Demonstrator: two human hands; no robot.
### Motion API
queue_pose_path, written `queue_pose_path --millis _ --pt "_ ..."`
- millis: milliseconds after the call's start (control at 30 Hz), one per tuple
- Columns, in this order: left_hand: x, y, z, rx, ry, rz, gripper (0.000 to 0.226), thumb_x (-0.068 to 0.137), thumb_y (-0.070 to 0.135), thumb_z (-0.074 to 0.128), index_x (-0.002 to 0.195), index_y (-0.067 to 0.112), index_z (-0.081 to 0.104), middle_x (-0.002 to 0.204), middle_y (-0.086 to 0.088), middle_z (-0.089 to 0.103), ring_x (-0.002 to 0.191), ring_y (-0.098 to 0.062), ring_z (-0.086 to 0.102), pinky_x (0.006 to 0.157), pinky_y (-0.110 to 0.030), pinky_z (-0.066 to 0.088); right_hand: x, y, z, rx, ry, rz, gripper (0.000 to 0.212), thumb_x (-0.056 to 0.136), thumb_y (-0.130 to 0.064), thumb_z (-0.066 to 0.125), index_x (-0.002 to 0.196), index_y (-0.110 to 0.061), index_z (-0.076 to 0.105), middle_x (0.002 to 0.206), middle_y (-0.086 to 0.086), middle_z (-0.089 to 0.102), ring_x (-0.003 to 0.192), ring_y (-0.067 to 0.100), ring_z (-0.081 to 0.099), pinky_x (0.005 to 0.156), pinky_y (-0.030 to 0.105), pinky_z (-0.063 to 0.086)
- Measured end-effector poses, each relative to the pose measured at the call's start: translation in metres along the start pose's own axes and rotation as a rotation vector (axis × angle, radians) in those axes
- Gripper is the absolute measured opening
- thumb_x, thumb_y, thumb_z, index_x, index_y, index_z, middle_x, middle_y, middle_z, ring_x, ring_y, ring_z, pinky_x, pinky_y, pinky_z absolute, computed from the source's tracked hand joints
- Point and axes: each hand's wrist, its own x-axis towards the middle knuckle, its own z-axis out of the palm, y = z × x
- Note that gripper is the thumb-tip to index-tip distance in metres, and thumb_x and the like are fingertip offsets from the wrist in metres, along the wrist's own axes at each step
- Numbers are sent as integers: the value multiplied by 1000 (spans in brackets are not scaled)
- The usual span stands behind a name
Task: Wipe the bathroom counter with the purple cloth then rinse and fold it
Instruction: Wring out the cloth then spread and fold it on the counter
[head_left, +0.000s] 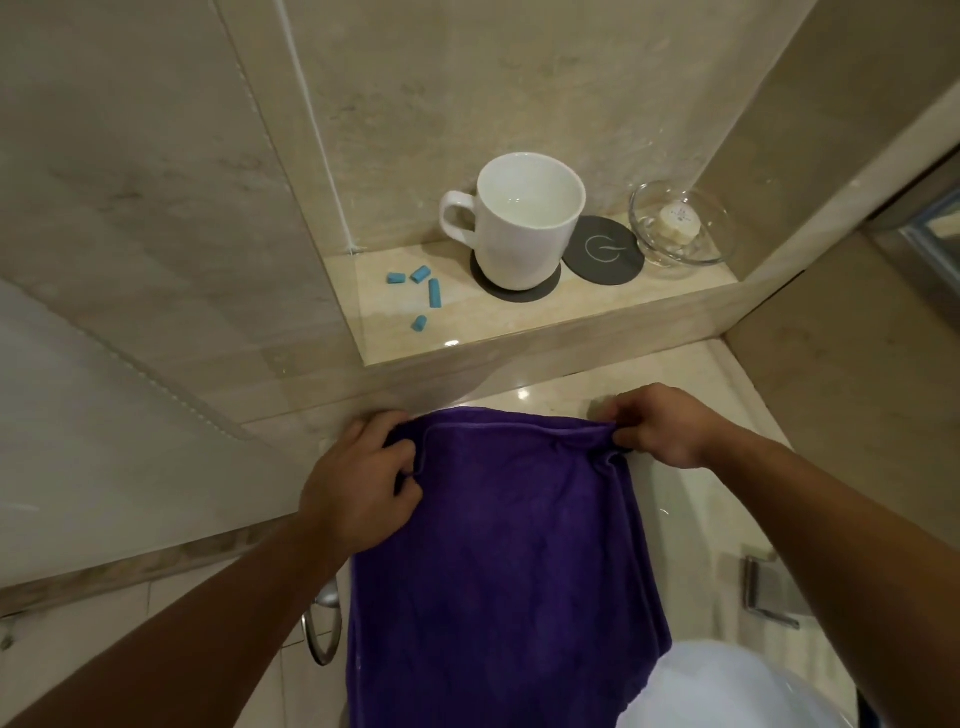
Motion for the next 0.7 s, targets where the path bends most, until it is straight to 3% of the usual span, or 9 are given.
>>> queue_pose_path --millis 100,167,267,367,533,700 --pt "3 11 -4 -22 -93 -130 13 84 36 62 76 28 56 151 10 36 121 -16 51 80 -30 44 -4 2 -4 11 55 -3 28 90 -6 67 82 -33 69 84 -15 69 80 5 63 70 18 42" --pt "6 15 -8 -32 -127 -224 9 86 38 64 81 30 63 151 14 36 119 -13 53 83 -28 41 -9 4 -6 -4 91 -3 25 91 -8 66 85 -32 68 86 -15 68 83 5 61 69 16 41" --pt "14 20 -19 -78 -126 -296 5 84 38 65 82 34 69 120 14 59 101 -12 60 75 -26 41 -15 11 -8 -17 104 10 24 92 -9 66 88 -32 67 87 -13 69 85 8 62 70 18 42" --pt "20 22 -29 -106 -198 -333 5 81 34 69 81 36 74 85 16 66 83 -9 63 66 -24 44 -22 16 -10 -1 120 27 24 93 -8 65 89 -32 67 89 -11 70 87 9 64 72 19 42" --pt "17 22 -29 -271 -234 -438 15 75 16 76 66 27 74 73 8 69 72 -10 66 60 -21 48 -25 14 -6 19 137 21 22 93 -7 63 90 -28 70 87 -11 70 84 4 62 69 12 41" --pt "28 34 -37 -451 -223 -590 2 72 17 78 70 17 77 72 2 73 72 -13 68 67 -27 53 -26 12 -8 14 140 20 24 92 -6 64 86 -29 69 85 -10 71 82 5 63 70 16 43"
